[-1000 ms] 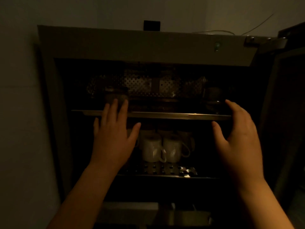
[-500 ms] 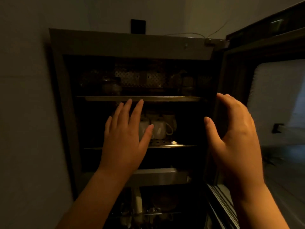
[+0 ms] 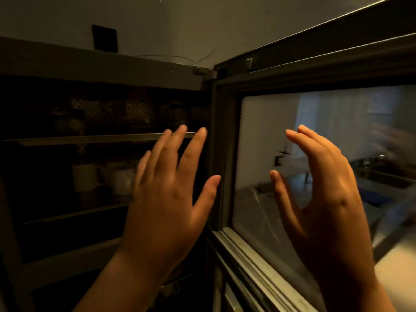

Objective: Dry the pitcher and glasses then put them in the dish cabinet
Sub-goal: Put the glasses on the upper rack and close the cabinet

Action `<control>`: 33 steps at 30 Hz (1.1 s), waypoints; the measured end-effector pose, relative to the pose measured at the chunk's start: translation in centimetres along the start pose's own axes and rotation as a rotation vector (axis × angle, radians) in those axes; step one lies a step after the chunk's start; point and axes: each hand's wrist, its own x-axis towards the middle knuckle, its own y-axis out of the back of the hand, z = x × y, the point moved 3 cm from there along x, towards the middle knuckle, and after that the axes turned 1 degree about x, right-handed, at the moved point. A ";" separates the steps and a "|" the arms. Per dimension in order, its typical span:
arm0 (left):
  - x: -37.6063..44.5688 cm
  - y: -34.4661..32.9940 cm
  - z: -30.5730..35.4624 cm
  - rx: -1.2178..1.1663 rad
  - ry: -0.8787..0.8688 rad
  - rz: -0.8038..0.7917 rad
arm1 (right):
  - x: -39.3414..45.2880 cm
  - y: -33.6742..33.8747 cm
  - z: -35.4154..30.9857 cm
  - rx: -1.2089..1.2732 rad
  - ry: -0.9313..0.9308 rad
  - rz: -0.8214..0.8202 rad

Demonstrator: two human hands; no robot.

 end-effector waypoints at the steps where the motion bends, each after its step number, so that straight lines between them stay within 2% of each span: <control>1: 0.3 -0.3 1.6 -0.021 -0.039 0.007 | 0.1 1.1 0.3 -0.019 -0.002 0.018; 7: 2.3 -2.5 10.2 -0.168 -0.263 0.057 | 0.1 7.2 2.5 -0.121 -0.008 0.106; 12: 3.5 -4.0 16.1 -0.251 -0.383 0.092 | -0.6 12.2 4.1 -0.128 -0.028 0.149; 17: 3.8 -3.8 20.0 -0.360 -0.465 0.137 | -1.2 15.1 3.4 -0.259 0.062 0.114; 22: 5.1 -2.6 22.2 -0.435 -0.563 0.228 | -0.7 19.7 3.5 -0.433 0.081 0.262; 25: 6.5 -1.6 24.0 -0.404 -0.641 0.284 | 0.3 21.7 4.6 -0.400 -0.011 0.333; 28: 7.5 -0.8 25.8 -0.346 -0.711 0.299 | 1.3 21.6 5.7 -0.293 -0.087 0.280; 30: 7.7 -0.5 26.5 -0.332 -0.735 0.296 | 1.6 21.2 6.1 -0.256 -0.091 0.256; 33: 8.0 0.1 27.0 -0.301 -0.774 0.325 | 1.8 21.1 6.1 -0.248 -0.048 0.302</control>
